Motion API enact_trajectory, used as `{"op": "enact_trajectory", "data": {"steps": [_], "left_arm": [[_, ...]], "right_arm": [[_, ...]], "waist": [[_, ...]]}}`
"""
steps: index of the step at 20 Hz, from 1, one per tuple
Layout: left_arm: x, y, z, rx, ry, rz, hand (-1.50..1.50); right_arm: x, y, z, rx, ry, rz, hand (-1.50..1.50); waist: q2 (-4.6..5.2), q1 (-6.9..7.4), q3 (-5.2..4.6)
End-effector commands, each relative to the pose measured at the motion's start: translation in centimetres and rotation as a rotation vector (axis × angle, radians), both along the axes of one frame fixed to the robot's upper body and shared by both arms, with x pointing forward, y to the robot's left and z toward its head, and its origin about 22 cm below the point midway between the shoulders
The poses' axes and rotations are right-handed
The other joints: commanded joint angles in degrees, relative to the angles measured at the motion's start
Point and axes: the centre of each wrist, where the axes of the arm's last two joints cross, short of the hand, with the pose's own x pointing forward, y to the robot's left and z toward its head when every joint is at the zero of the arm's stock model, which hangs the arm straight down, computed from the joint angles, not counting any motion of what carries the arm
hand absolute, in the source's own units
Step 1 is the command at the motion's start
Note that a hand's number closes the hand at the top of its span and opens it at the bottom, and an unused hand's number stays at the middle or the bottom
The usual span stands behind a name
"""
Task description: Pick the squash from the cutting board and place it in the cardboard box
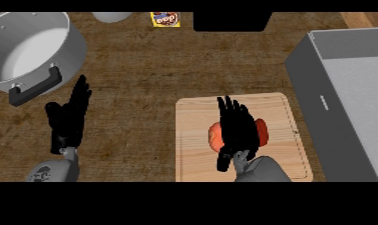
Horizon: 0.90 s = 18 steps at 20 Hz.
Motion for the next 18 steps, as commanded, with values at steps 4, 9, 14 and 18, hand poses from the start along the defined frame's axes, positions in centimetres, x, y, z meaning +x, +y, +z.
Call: {"op": "enact_trajectory", "data": {"steps": [4, 9, 14, 18], "left_arm": [[0.5, 0.9, 0.1, 0.001, 0.002, 0.028, 0.00], [-0.7, 0.5, -0.6, 0.002, -0.006, 0.001, 0.00], [-1.1, -0.4, -0.8, 0.010, 0.020, -0.004, 0.00], [0.3, -0.8, 1.0, 0.003, 0.005, -0.004, 0.00]], "right_arm": [[1.1, 0.5, -0.6, -0.002, -0.002, 0.006, -1.50], [2.6, -0.4, -0.3, 0.051, -0.042, 0.110, 1.50], [-0.1, 2.6, -1.5, 0.021, -0.166, 0.115, 1.50], [1.5, 0.5, -3.2, 0.001, -0.188, 0.126, 1.50]], "waist": [[0.01, 0.02, 0.00], [0.00, 0.12, 0.01], [-0.02, 0.20, 0.01], [0.00, 0.05, 0.01]]}}
